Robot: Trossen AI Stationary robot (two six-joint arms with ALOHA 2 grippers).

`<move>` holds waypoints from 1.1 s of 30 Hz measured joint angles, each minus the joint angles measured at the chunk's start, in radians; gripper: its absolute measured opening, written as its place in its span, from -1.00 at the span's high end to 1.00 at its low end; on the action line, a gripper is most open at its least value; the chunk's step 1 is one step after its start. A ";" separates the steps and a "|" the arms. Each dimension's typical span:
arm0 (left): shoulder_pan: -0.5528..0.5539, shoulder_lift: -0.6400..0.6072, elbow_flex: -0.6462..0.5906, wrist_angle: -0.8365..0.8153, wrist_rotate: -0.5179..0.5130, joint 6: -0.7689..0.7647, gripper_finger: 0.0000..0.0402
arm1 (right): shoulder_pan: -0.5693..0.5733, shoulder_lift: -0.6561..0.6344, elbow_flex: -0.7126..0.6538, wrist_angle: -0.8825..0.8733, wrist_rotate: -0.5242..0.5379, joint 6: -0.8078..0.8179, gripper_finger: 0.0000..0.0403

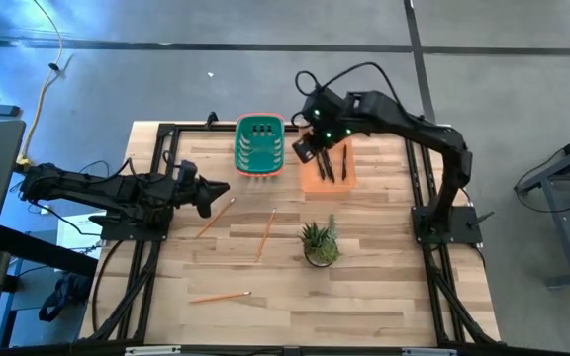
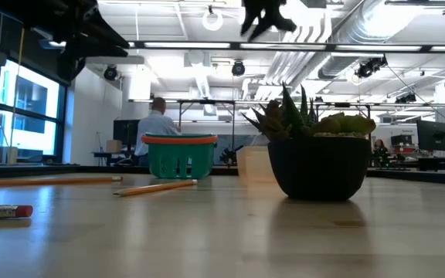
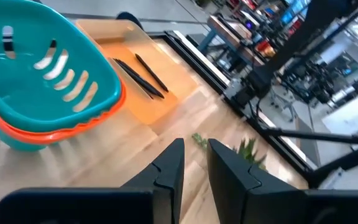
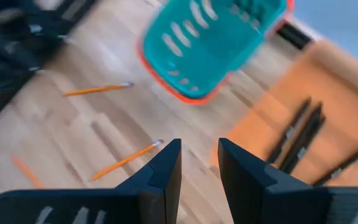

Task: Sort pens & pencils
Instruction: Put the middle left pencil into the green bin

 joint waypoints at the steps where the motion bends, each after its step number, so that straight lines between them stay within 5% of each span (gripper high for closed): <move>1: 0.000 0.000 0.000 0.000 0.010 0.003 0.71 | 0.029 0.000 0.033 -0.009 0.021 -0.013 0.52; 12: 0.000 0.000 0.000 -0.001 0.108 0.083 0.71 | 0.359 0.000 0.278 -0.013 0.385 -0.119 0.52; 27: 0.000 0.000 0.000 -0.001 0.162 0.017 0.71 | 0.722 -0.015 0.275 -0.083 0.669 -0.359 0.52; 33: 0.000 0.032 0.000 -0.019 0.207 0.000 0.71 | 0.802 -0.066 0.275 -0.320 0.764 -0.195 0.52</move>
